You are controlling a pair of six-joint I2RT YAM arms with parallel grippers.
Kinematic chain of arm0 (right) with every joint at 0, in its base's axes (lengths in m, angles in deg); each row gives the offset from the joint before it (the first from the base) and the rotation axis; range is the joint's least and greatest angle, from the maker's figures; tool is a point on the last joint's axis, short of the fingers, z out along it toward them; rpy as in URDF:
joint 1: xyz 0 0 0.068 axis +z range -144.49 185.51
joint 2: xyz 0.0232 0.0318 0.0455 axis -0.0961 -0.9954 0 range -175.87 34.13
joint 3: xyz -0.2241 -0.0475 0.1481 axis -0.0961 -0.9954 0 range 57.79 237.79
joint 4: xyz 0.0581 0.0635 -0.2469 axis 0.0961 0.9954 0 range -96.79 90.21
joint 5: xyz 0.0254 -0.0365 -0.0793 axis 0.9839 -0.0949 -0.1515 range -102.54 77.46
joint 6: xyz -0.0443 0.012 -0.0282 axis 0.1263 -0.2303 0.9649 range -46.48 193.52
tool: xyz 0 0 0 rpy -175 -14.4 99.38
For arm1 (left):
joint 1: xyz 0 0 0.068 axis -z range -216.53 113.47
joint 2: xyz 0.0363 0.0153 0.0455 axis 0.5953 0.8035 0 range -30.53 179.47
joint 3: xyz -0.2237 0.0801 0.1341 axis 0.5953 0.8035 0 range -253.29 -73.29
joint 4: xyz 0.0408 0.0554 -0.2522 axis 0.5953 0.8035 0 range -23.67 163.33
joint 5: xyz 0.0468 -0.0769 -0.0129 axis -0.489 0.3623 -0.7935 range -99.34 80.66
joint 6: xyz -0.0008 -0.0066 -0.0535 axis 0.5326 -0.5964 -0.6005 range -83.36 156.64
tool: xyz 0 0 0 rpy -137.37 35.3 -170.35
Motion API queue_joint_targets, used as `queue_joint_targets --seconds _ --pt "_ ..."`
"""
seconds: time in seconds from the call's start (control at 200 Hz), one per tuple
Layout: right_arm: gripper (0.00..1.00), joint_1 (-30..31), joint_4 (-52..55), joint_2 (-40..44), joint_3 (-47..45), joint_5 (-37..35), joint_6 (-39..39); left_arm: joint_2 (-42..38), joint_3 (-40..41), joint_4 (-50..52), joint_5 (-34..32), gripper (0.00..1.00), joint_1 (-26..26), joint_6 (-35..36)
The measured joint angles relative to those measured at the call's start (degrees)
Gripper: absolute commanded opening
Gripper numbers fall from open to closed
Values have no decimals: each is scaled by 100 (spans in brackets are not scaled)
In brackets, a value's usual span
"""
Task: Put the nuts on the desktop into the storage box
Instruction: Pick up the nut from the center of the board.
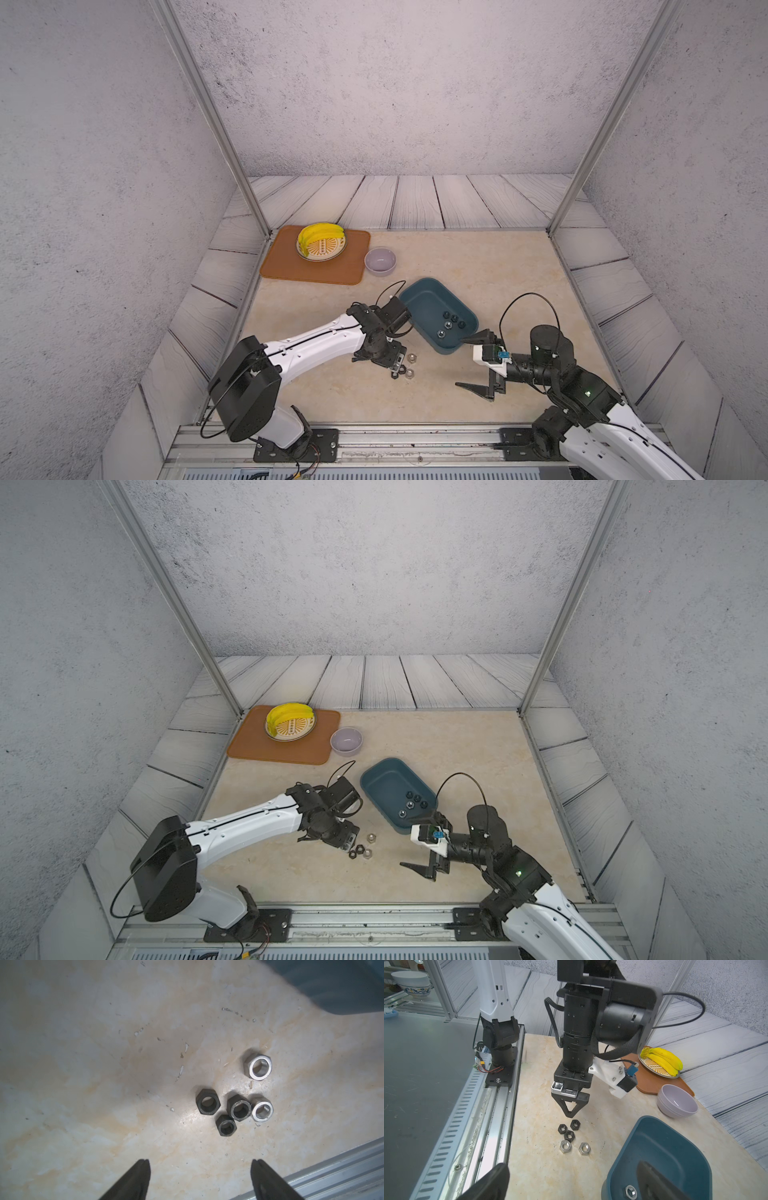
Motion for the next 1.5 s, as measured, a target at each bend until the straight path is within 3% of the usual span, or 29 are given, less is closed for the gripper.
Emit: queue_joint_targets --seconds 0.25,0.585,1.496 --pt "99 0 52 24 -35 -151 0 719 -321 -90 44 79 0 0" --pt "99 0 85 98 -98 -278 -2 1202 -330 -271 114 69 -2 -153" --pt "99 0 129 175 -142 -350 -7 1235 -304 -697 133 51 -227 -483"
